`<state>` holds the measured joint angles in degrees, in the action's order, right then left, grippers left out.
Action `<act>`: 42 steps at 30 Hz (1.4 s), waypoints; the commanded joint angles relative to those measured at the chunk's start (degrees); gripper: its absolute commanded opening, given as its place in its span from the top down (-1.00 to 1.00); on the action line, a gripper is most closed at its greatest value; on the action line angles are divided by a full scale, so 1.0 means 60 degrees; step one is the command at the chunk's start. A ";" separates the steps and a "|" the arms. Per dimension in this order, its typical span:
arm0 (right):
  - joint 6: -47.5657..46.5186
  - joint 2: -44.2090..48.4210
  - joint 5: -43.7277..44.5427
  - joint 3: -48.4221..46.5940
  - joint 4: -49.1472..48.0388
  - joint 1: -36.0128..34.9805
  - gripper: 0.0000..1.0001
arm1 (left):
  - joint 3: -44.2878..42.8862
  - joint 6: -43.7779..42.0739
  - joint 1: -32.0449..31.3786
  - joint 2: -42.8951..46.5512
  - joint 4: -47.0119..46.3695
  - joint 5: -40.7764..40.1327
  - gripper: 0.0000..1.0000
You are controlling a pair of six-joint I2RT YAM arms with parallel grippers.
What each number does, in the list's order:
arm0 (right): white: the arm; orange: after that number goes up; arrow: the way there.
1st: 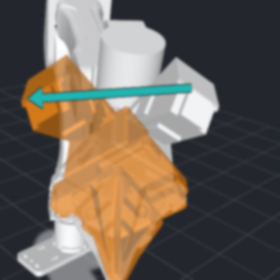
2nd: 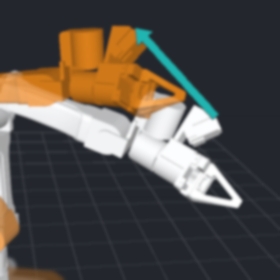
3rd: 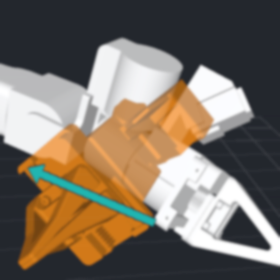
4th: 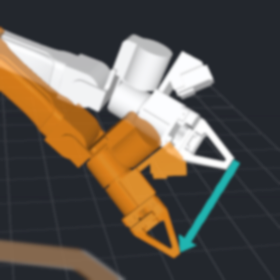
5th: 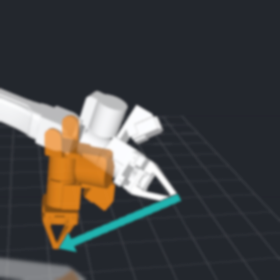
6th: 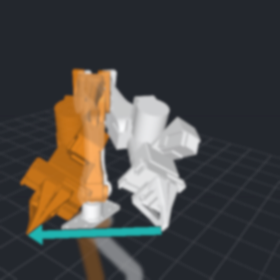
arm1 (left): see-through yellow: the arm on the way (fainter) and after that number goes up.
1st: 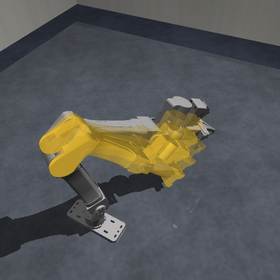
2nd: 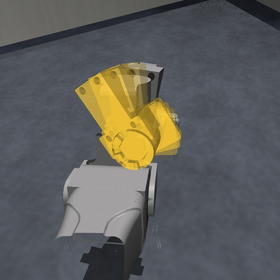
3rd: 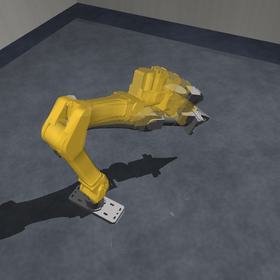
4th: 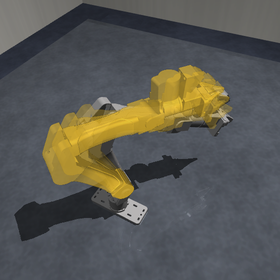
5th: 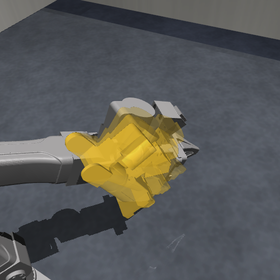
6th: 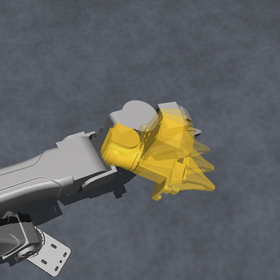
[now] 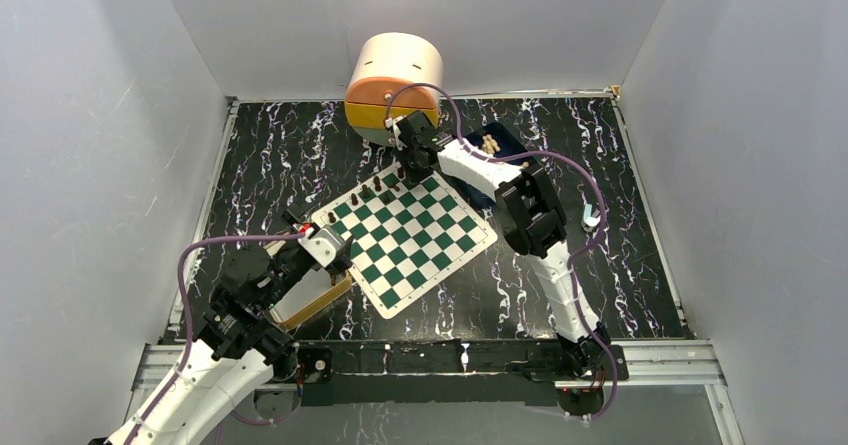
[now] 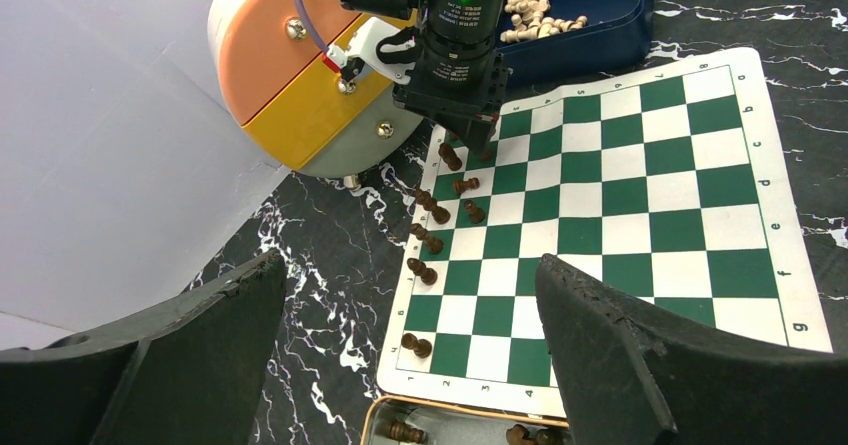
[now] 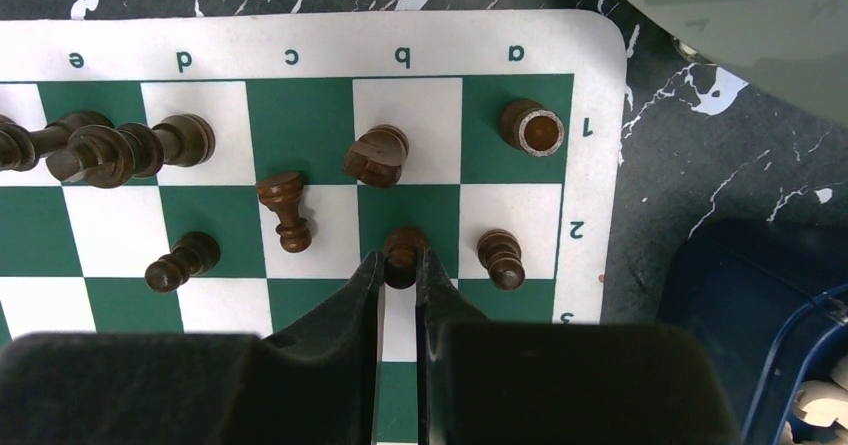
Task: Set up the chess pieces on the board
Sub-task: Place the chess piece on the chessboard.
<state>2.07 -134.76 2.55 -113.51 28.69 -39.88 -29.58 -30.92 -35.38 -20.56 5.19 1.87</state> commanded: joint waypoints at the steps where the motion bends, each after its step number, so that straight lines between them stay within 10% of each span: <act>1: -0.0037 -0.0120 -0.0003 -0.0447 0.0012 -0.0057 0.61 | -0.0077 -0.0032 -0.0022 0.0000 -0.0074 -0.0135 -0.83; 42: -0.0067 0.0934 0.0090 -0.1021 0.0374 -0.0325 0.17 | -0.0104 -0.0009 -0.0020 0.0013 -0.0001 -0.0180 -0.84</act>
<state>1.69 -133.69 2.74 -116.07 30.37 -41.08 -29.58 -30.92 -35.38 -20.58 5.30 1.43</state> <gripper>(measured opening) 0.414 0.916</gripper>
